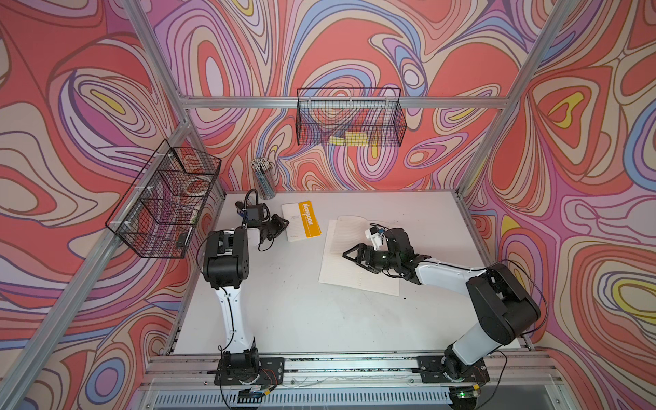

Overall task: Close the notebook
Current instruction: Place the notebook at the notebook.

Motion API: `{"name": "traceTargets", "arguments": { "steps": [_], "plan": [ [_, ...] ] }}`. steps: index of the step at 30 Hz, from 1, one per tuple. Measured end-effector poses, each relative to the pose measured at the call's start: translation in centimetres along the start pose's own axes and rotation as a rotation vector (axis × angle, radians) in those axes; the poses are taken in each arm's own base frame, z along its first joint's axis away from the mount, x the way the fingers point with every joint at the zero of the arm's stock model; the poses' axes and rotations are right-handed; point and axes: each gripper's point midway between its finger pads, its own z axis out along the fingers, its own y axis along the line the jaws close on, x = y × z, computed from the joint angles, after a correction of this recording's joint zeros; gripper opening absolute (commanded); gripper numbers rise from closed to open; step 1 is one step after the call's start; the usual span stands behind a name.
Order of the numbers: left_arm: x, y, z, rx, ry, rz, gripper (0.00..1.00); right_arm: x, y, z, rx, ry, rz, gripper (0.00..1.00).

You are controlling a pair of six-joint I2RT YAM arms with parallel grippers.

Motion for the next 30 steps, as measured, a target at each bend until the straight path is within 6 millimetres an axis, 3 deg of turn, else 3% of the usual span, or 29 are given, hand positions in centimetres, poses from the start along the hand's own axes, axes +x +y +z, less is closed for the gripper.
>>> {"name": "traceTargets", "arguments": {
  "steps": [30],
  "plan": [
    [0.7,-0.4,-1.0,-0.007,0.000,-0.016,0.26,0.3,0.1,-0.4,-0.012,-0.010,0.004,0.98]
  ]
}}
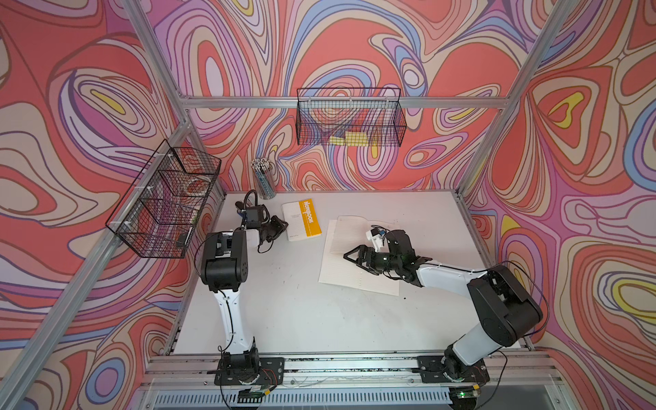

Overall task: Close the notebook
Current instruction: Place the notebook at the notebook.

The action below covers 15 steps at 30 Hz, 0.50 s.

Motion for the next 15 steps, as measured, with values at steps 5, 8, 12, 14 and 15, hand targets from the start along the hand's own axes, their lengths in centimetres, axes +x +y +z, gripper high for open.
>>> {"name": "traceTargets", "arguments": {
  "steps": [5,8,12,14,15],
  "plan": [
    [0.3,-0.5,0.2,0.011,0.006,0.002,0.26,-0.2,0.4,-0.1,-0.009,-0.008,-0.005,0.98],
    [0.5,-0.7,0.3,0.013,0.010,0.003,0.26,-0.2,0.4,-0.1,-0.012,-0.010,-0.008,0.98],
    [0.6,-0.5,-0.6,-0.033,0.005,0.016,0.27,-0.2,0.5,-0.2,-0.018,-0.011,-0.007,0.98],
    [0.3,-0.6,-1.6,-0.070,-0.008,0.036,0.28,-0.3,0.6,-0.2,-0.021,-0.012,-0.008,0.98],
    [0.1,-0.8,-2.3,-0.086,-0.018,0.050,0.28,-0.3,0.6,-0.2,-0.022,-0.013,-0.008,0.98]
  ]
}}
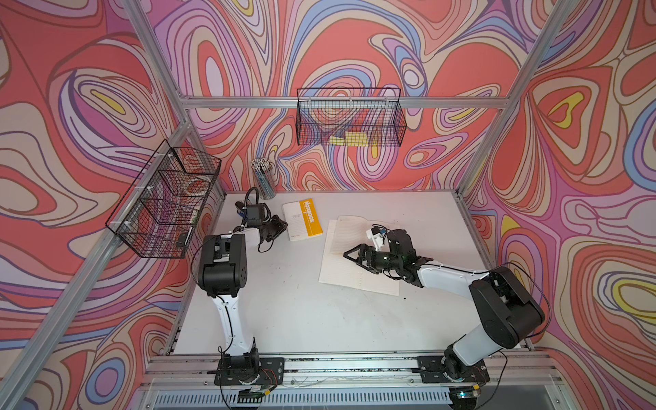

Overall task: Close the notebook
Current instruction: Place the notebook at the notebook, then close the notebook.

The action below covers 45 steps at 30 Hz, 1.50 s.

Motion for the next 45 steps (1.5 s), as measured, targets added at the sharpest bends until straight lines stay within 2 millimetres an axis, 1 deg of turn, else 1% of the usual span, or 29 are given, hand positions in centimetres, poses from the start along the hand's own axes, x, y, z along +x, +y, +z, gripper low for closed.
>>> {"name": "traceTargets", "arguments": {
  "steps": [3,6,9,11,13,15,17,18,20,21,23,26,29,33,35,39,42,45],
  "plan": [
    [-0.7,-0.8,-2.2,-0.031,-0.036,0.042,0.31,0.0,0.0,0.0,0.000,0.002,0.001,0.98],
    [-1.3,-1.9,-4.8,-0.049,-0.076,0.084,0.35,0.1,0.2,0.0,-0.001,0.016,0.000,0.98],
    [-1.0,-2.8,-7.8,-0.048,-0.112,0.107,0.39,-0.3,0.8,0.2,-0.006,0.030,-0.015,0.98],
    [-0.1,-3.2,-9.7,-0.035,-0.126,0.113,0.42,-0.9,1.4,0.4,-0.013,0.036,-0.029,0.98],
    [1.0,-3.6,-11.2,-0.010,-0.126,0.117,0.43,-1.4,2.1,0.5,-0.022,0.034,-0.044,0.98],
    [2.4,-4.1,-12.1,0.021,-0.109,0.118,0.44,-1.9,2.7,0.4,-0.027,0.031,-0.060,0.98],
    [4.4,-5.1,-12.5,0.063,-0.071,0.129,0.44,-2.1,2.9,0.3,-0.023,0.029,-0.072,0.98],
    [5.1,-5.7,-12.5,0.082,-0.053,0.136,0.44,-2.2,2.9,0.2,-0.018,0.028,-0.073,0.98],
    [7.6,-7.6,-12.4,0.145,0.001,0.153,0.43,-2.4,2.6,-0.3,-0.004,0.020,-0.071,0.98],
    [8.5,-8.3,-12.5,0.172,0.019,0.156,0.43,-2.7,2.6,-0.6,0.001,0.013,-0.070,0.98],
    [11.2,-9.9,-12.6,0.242,0.067,0.152,0.43,-3.6,2.5,-1.7,0.012,-0.015,-0.074,0.98],
    [14.4,-11.0,-12.5,0.313,0.118,0.123,0.43,-5.2,2.1,-3.5,0.028,-0.066,-0.080,0.98],
    [17.0,-11.7,-11.8,0.354,0.163,0.085,0.43,-6.9,1.1,-5.3,0.048,-0.116,-0.074,0.98],
    [19.8,-13.0,-10.2,0.409,0.215,0.048,0.43,-7.9,-1.1,-6.9,0.087,-0.150,-0.050,0.98],
    [21.3,-13.5,-9.1,0.434,0.236,0.024,0.43,-8.1,-2.2,-7.5,0.103,-0.160,-0.036,0.98],
    [23.6,-13.8,-7.0,0.477,0.251,-0.035,0.42,-8.1,-4.3,-8.5,0.130,-0.174,0.000,0.98],
    [24.7,-13.3,-5.6,0.494,0.246,-0.095,0.40,-7.4,-5.9,-8.8,0.154,-0.176,0.032,0.98],
    [24.8,-12.9,-4.5,0.511,0.230,-0.154,0.40,-7.0,-6.7,-8.9,0.166,-0.174,0.046,0.98]
  ]
}}
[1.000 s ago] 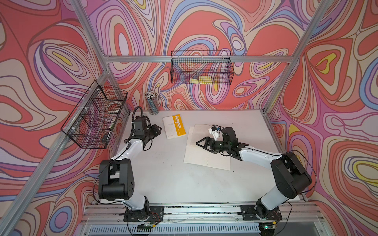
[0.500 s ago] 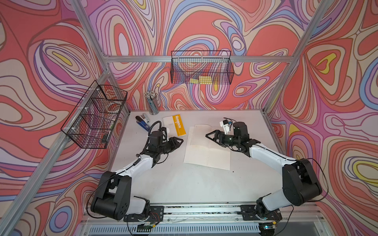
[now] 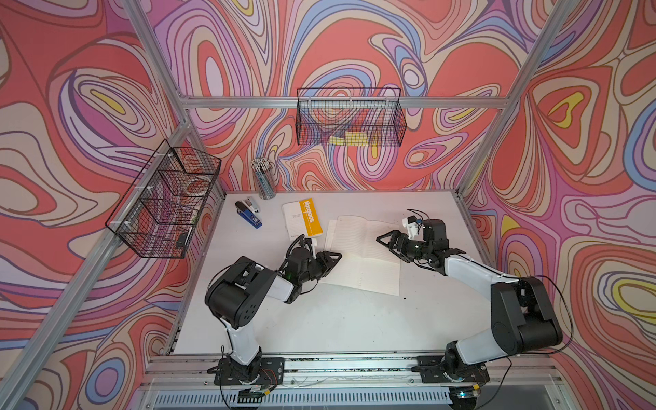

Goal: Close the notebook

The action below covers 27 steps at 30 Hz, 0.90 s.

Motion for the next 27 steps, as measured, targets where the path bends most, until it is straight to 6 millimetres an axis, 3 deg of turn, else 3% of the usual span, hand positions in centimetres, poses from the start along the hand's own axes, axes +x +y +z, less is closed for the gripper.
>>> {"name": "traceTargets", "arguments": {
  "steps": [14,27],
  "plan": [
    [-0.3,-2.7,1.1,0.100,-0.044,-0.032,0.41,-0.8,-2.9,1.4,0.016,-0.015,0.033,0.98],
    [0.6,-1.3,2.9,0.031,-0.065,-0.064,0.41,0.2,-4.7,2.2,0.032,0.002,0.066,0.98]
  ]
}}
